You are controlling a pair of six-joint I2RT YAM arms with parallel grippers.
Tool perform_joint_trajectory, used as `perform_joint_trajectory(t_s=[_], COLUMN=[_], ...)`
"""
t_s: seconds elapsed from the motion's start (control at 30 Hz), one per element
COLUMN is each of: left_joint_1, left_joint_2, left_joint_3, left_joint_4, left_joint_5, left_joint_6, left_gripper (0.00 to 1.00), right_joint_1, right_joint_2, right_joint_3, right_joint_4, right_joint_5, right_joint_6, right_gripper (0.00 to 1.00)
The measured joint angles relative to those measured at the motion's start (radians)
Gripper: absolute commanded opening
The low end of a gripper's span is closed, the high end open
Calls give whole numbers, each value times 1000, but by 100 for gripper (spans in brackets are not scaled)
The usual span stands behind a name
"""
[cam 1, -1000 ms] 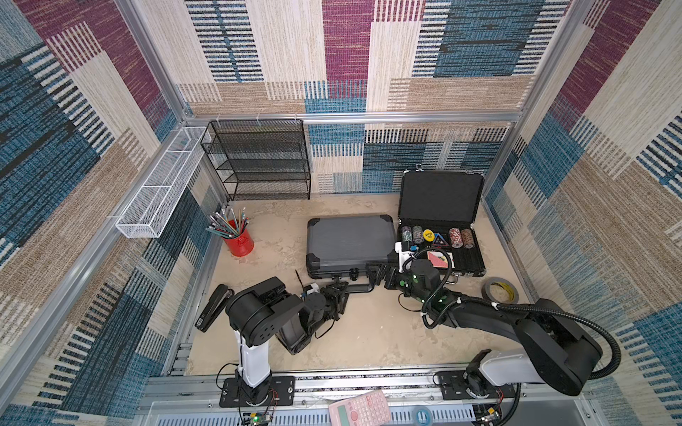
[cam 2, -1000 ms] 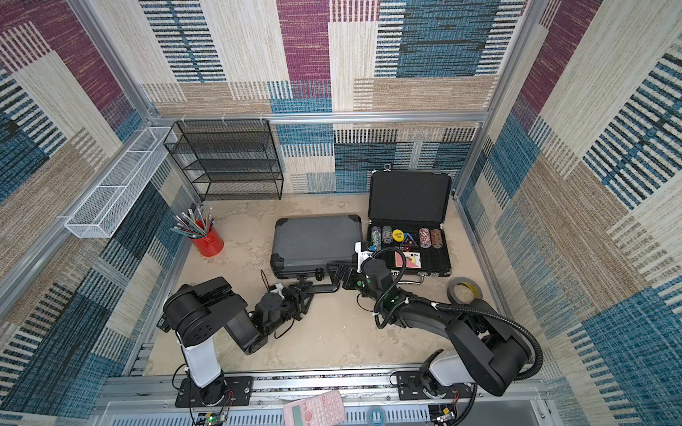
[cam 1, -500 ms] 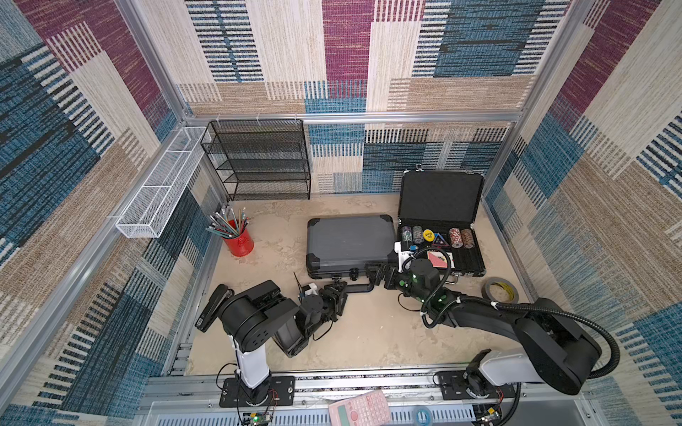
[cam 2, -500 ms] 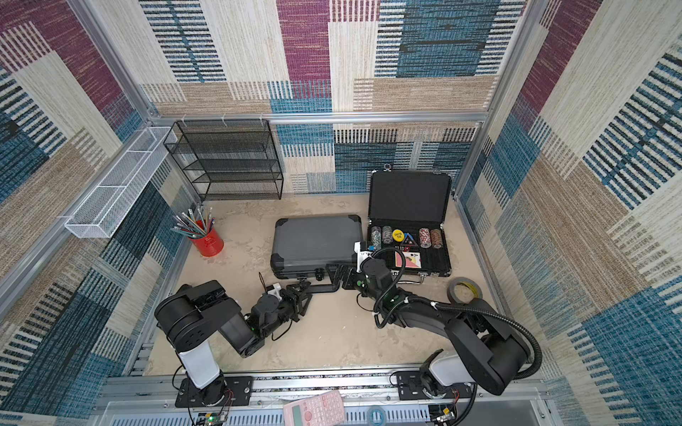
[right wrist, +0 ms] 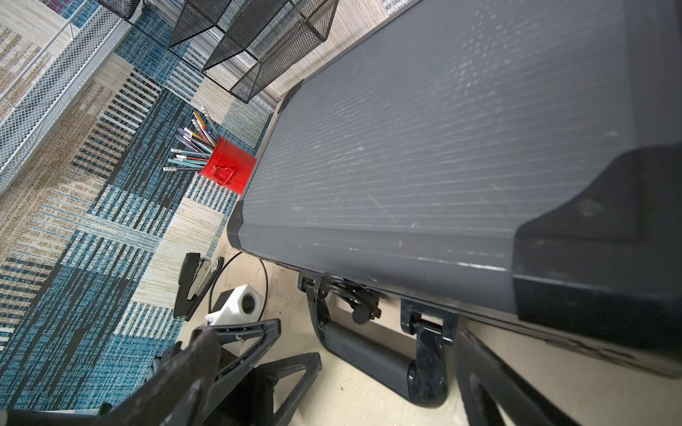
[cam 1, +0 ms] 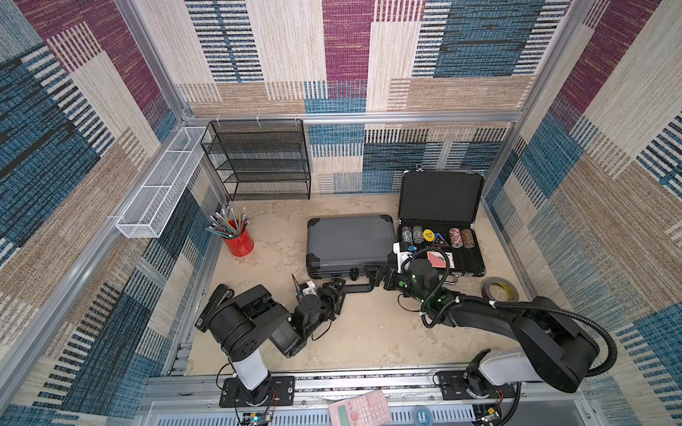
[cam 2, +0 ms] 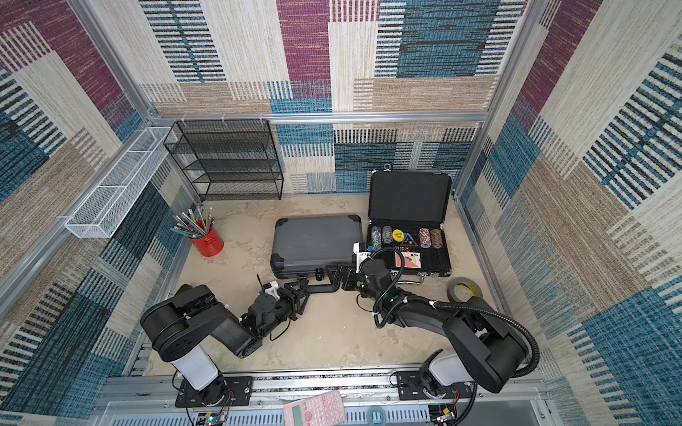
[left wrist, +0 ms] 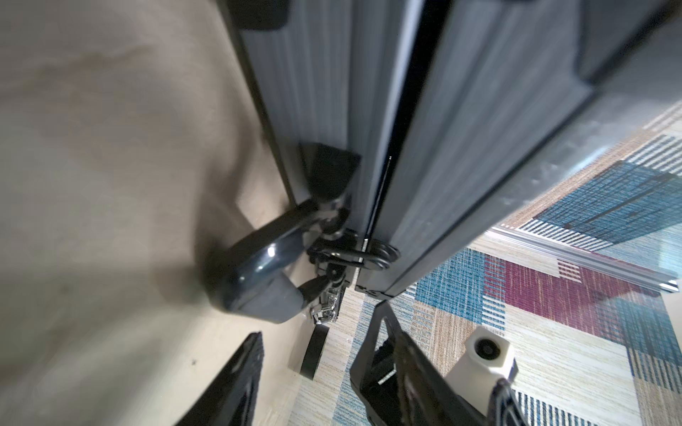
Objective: Open the poker set cases
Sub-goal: Place the poker set case at the center of the board, then open the case lid on the poker set case.
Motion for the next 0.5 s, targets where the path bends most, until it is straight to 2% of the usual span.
perform_joint_trajectory(t_s=[0.2, 0.4, 0.5], left_joint_1=[2, 5, 11], left_joint_2=[-279, -627, -760], left_joint_3=[32, 133, 182], left_joint_4=[-280, -742, -947], left_joint_5=[-31, -121, -186], left_joint_6=[110, 284, 385], left_gripper=[70, 85, 89], right_joint_1=[0, 0, 0], right_joint_2=[-3, 0, 10], right_joint_3=[-9, -24, -28], right_joint_4=[8, 39, 57], right_joint_5=[0, 0, -5], right_joint_6=[-3, -3, -2], right_gripper=[99, 100, 99])
